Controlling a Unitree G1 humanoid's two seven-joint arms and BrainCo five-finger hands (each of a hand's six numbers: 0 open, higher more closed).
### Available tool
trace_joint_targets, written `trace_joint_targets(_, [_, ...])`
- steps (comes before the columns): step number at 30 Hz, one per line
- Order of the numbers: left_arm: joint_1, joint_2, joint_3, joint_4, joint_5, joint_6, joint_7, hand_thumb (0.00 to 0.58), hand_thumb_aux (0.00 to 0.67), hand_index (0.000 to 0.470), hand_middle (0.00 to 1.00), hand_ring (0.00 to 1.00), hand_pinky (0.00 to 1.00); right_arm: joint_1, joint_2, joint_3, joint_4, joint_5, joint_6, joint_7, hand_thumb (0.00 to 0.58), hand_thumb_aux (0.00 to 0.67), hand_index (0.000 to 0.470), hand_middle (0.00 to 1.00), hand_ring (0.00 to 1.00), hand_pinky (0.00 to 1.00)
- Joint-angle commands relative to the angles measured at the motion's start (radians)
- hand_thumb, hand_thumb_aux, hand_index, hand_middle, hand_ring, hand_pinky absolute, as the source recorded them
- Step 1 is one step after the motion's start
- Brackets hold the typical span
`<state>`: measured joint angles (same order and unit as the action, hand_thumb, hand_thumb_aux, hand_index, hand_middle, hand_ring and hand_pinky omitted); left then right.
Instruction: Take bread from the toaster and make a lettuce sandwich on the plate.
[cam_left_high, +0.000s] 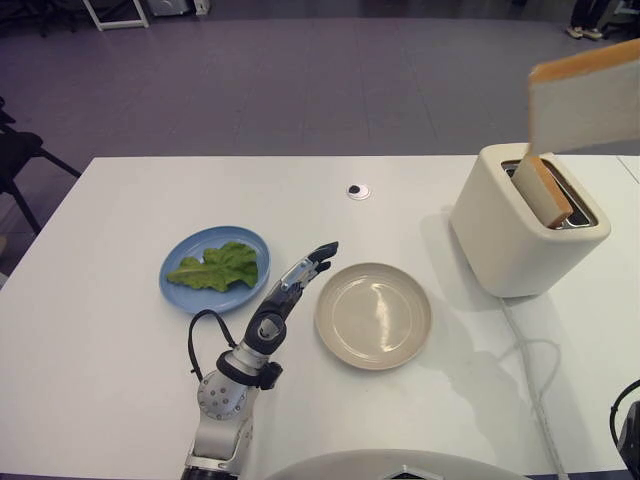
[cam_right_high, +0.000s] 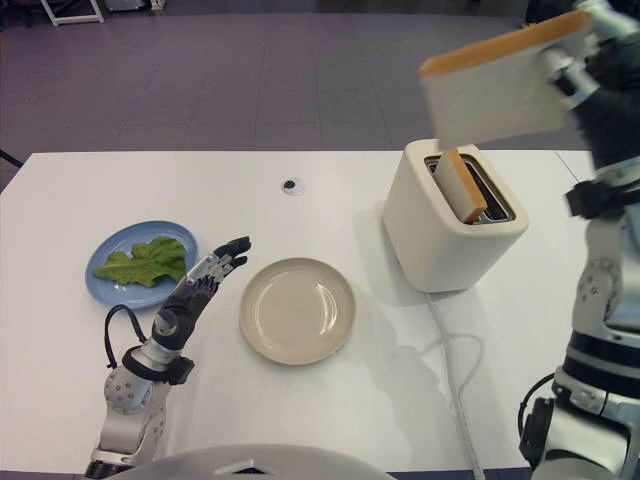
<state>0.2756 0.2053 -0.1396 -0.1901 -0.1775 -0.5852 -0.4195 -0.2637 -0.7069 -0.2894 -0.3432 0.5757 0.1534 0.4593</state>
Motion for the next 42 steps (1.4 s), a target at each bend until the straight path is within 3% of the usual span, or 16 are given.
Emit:
trace_joint_targets(1, [0.002, 0.001, 0.012, 0.002, -0.009, 0.004, 0.004, 0.0, 0.0, 0.0, 0.0, 0.0, 0.0, 0.099, 0.021, 0.132, -0.139, 0.028, 0.096, 0.069, 0.58, 0.67, 0.47, 0.0, 0.0, 0.0])
trace_joint_targets(7, [-0.004, 0.0, 0.026, 0.002, -0.02, 0.008, 0.008, 0.0, 0.0, 0.0, 0.0, 0.0, 0.0, 0.118, 0.096, 0.401, -0.105, -0.285, 0.002, 0.065, 0.58, 0.67, 0.47, 0.0, 0.0, 0.0])
trace_joint_targets(11, [-0.004, -0.001, 0.029, 0.002, -0.022, 0.007, 0.006, 0.0, 0.0, 0.0, 0.0, 0.0, 0.0, 0.09, 0.159, 0.558, 0.055, -0.574, -0.168, 0.006, 0.58, 0.67, 0.47, 0.0, 0.0, 0.0])
trace_joint_targets(20, [0.002, -0.001, 0.023, -0.012, -0.018, 0.01, 0.002, 0.0, 0.0, 0.0, 0.0, 0.0, 0.0, 0.044, 0.23, 0.625, 0.352, -0.899, -0.672, -0.172, 0.58, 0.67, 0.47, 0.0, 0.0, 0.0])
trace_joint_targets(25, [0.004, 0.001, 0.02, -0.017, -0.019, 0.013, 0.0, 0.0, 0.0, 0.0, 0.0, 0.0, 0.0, 0.119, 0.179, 0.643, 0.385, -0.969, -0.814, -0.166, 0.58, 0.67, 0.47, 0.0, 0.0, 0.0])
trace_joint_targets(26, [0.004, 0.002, 0.02, -0.02, -0.02, 0.015, -0.001, 0.0, 0.0, 0.0, 0.0, 0.0, 0.0, 0.137, 0.165, 0.639, 0.379, -0.972, -0.828, -0.161, 0.576, 0.612, 0.429, 0.0, 0.0, 0.0])
trace_joint_targets(27, [0.005, 0.003, 0.021, -0.022, -0.021, 0.016, -0.001, 0.0, 0.0, 0.0, 0.0, 0.0, 0.0, 0.152, 0.154, 0.635, 0.372, -0.972, -0.838, -0.155, 0.5, 0.42, 0.295, 0.0, 0.0, 0.0])
trace_joint_targets(28, [0.005, 0.004, 0.022, -0.023, -0.023, 0.017, -0.002, 0.0, 0.0, 0.0, 0.0, 0.0, 0.0, 0.165, 0.143, 0.632, 0.365, -0.974, -0.844, -0.15, 0.454, 0.357, 0.251, 0.0, 0.0, 0.0])
trace_joint_targets(29, [0.005, 0.005, 0.023, -0.023, -0.024, 0.018, -0.003, 0.0, 0.0, 0.0, 0.0, 0.0, 0.0, 0.176, 0.133, 0.63, 0.358, -0.977, -0.848, -0.143, 0.049, 0.029, 0.02, 0.0, 0.0, 0.0])
trace_joint_targets(30, [0.005, 0.006, 0.024, -0.023, -0.025, 0.018, -0.004, 0.0, 0.0, 0.0, 0.0, 0.0, 0.0, 0.185, 0.123, 0.627, 0.354, -0.982, -0.851, -0.139, 0.0, 0.0, 0.0, 0.0, 0.0, 0.0])
trace_joint_targets(38, [0.007, 0.007, 0.035, -0.04, -0.029, 0.029, 0.003, 0.0, 0.0, 0.0, 0.0, 0.0, 0.0, 0.233, 0.071, 0.573, 0.319, -0.963, -0.854, -0.127, 0.0, 0.0, 0.0, 0.0, 0.0, 0.0])
trace_joint_targets(42, [-0.023, 0.037, 0.142, -0.067, 0.024, 0.123, 0.086, 0.0, 0.0, 0.0, 0.0, 0.0, 0.0, 0.249, 0.089, 0.524, 0.295, -0.857, -0.834, -0.132, 0.0, 0.0, 0.0, 0.0, 0.0, 0.0])
